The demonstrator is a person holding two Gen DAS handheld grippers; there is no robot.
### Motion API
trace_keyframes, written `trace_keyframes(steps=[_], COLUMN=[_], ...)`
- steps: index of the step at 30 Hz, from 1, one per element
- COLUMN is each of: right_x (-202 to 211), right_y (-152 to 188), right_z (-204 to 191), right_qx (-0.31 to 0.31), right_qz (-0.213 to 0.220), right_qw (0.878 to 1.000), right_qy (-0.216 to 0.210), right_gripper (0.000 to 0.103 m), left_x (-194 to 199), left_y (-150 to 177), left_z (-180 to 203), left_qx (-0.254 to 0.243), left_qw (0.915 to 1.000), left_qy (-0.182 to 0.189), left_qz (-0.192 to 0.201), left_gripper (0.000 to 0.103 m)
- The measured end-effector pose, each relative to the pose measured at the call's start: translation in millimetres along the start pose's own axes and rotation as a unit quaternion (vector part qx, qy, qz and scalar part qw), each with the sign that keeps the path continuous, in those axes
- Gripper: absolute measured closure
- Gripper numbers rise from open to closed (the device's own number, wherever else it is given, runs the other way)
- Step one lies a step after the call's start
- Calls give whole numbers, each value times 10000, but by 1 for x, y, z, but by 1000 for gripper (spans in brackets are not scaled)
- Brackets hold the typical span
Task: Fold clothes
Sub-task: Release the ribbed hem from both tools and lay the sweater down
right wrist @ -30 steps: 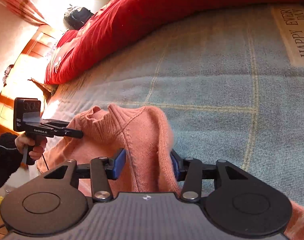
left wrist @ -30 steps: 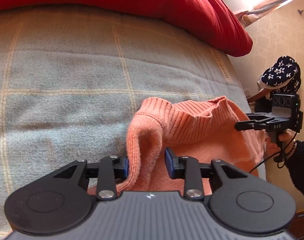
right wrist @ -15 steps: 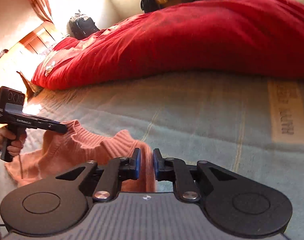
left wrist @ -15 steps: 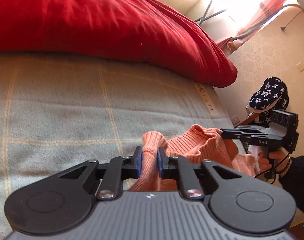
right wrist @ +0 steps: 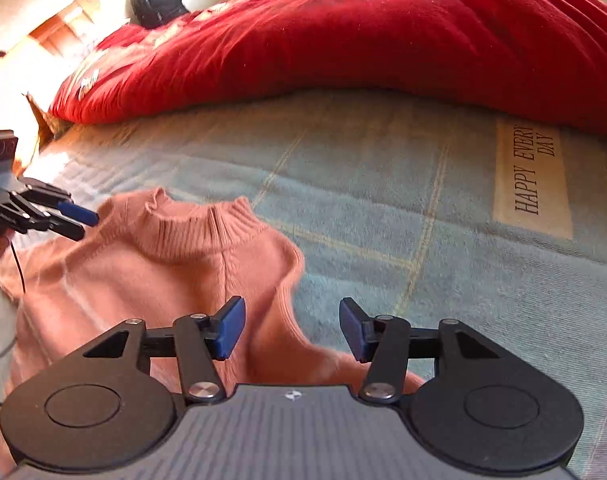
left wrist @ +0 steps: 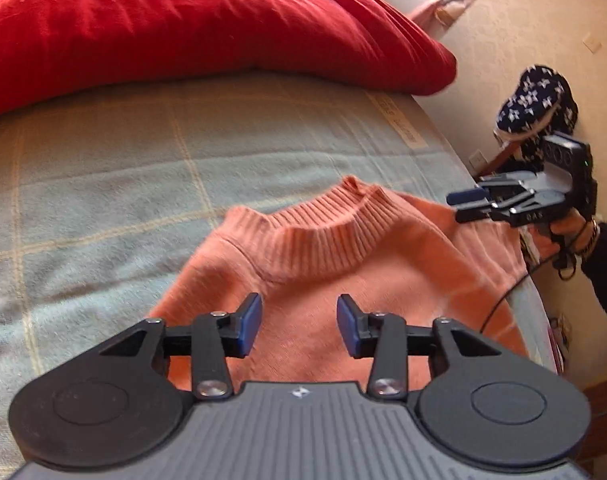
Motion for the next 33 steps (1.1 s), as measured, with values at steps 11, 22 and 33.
trace_keyframes(steps=[11,22,33], right_x=[-8,97,152], right_y=[-10,60,236], right_z=[13,32,70], right_qx=[567,-1455,-4844], right_qz=[-65,843,2480], right_qw=[9870,9655,8270], right_qy=[1499,1986,1412], right_gripper=[96,55,46], left_x=[-20,2,-5], left_y=[19,46,70], left_z=[6,27,60], left_qx=[-10,-380,-24], left_qw=[9989,9944,9952], left_qy=[-403,-973,-913], left_qz=[-230,-140,-341], left_gripper=[60,54,51])
Point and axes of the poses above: each gripper's, at about its wrist camera, not at the fingertips, and x roughly against the way its jaws point, z to its right, y to its underside, the point moved 5 cm from there along -x, roughly the way its jaws point, and after that the axes turned 9 degrees about -y, right-handed, at the moved point
